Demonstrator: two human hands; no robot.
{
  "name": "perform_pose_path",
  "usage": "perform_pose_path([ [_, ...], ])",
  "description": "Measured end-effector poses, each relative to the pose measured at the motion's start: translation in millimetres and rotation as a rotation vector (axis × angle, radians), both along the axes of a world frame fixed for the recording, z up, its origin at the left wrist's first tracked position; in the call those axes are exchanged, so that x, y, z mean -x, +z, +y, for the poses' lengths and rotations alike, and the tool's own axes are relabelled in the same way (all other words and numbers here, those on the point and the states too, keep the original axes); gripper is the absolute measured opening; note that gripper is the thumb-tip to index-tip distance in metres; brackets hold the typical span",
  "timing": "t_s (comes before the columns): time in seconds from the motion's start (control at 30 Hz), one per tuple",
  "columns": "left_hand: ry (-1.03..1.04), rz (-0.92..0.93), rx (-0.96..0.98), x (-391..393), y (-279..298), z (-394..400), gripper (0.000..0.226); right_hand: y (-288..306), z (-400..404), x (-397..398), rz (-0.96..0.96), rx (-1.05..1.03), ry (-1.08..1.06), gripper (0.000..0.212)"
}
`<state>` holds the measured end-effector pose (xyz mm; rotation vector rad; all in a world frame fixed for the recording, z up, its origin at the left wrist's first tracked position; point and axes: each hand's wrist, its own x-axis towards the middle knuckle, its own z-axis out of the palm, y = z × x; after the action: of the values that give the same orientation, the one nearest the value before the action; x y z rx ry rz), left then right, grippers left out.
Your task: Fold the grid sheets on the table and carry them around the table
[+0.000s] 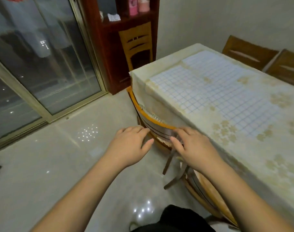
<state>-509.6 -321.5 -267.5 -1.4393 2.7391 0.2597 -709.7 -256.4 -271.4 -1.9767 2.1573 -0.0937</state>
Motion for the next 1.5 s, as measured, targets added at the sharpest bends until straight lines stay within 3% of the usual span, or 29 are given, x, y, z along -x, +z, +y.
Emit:
perform_pose_path([
  [0.1,-0.113,0.026,0.006,28,-4,-20,0.052,2,0,16,0.030,-0.004,-0.089,0.080],
  [0.23,-0.255,0.032,-0.008,71,-12,-45,0.050,-1,-2,46,0.025,-0.045,-0.218,0.052],
  [0.43,-0.381,-0.020,-0.009,131,-17,-83,0.063,-15,-20,89,-0.028,-0.061,-0.348,0.055],
  [0.8,-0.514,-0.043,-0.101,221,-24,-146,0.054,-26,-54,154,-0.044,-0.074,-0.465,0.055],
  [0.97,-0.484,0.001,-0.160,242,-26,-210,0.054,-36,-77,169,-0.095,-0.081,-0.529,0.056],
  [1.23,-0.605,0.011,-0.161,288,-74,-290,0.057,-67,-144,197,-0.103,-0.076,-0.681,0.055],
  [1.5,-0.779,-0.024,-0.198,346,-132,-355,0.060,-138,-223,227,-0.140,-0.157,-0.790,0.060],
])
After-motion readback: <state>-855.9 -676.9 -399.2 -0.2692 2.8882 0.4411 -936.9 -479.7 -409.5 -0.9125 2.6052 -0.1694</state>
